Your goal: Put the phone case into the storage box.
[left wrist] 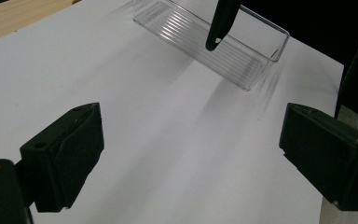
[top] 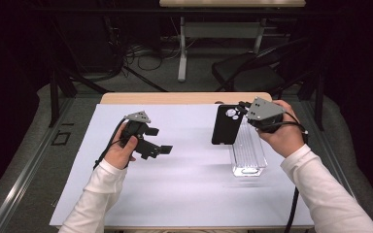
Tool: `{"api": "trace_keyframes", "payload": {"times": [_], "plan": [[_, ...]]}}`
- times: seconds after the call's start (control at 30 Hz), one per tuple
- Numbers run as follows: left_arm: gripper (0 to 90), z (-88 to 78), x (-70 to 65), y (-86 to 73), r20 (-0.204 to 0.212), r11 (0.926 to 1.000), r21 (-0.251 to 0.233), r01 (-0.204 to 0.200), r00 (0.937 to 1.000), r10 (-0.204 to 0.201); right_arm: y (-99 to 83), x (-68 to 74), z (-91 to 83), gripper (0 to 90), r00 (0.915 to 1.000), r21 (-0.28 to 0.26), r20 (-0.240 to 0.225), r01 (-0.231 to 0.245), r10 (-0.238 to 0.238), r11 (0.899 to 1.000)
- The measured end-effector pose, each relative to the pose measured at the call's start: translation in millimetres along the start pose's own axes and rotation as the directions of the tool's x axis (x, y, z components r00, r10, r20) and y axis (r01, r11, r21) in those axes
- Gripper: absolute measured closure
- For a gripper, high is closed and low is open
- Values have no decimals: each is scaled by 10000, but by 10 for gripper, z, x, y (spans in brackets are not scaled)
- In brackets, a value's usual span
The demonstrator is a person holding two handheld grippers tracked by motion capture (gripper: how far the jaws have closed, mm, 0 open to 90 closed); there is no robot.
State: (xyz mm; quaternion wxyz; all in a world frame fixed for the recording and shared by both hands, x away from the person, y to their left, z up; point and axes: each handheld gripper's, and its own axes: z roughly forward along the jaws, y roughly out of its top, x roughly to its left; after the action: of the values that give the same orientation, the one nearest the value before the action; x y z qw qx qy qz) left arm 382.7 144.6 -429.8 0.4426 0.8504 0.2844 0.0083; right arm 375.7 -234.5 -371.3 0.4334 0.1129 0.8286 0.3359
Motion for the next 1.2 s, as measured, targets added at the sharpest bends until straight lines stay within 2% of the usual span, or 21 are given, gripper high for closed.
{"api": "trace_keyframes", "payload": {"times": [0.4, 0.97, 1.2], "plan": [[68, -27, 17, -1, -4, 9999, -85, 89, 10000, -89, -106, -158, -4, 815, 9995, 403, 322, 37, -50, 9992], [68, -92, 36, 1, -204, 9997, -203, 170, 9996, -174, -161, -280, 41, 815, 9977, 667, 569, 341, -380, 9972], [69, -93, 37, -10, -201, 9996, -190, 212, 9996, -215, -197, -353, 33, 814, 9964, 802, 803, 199, -264, 9966]]}}
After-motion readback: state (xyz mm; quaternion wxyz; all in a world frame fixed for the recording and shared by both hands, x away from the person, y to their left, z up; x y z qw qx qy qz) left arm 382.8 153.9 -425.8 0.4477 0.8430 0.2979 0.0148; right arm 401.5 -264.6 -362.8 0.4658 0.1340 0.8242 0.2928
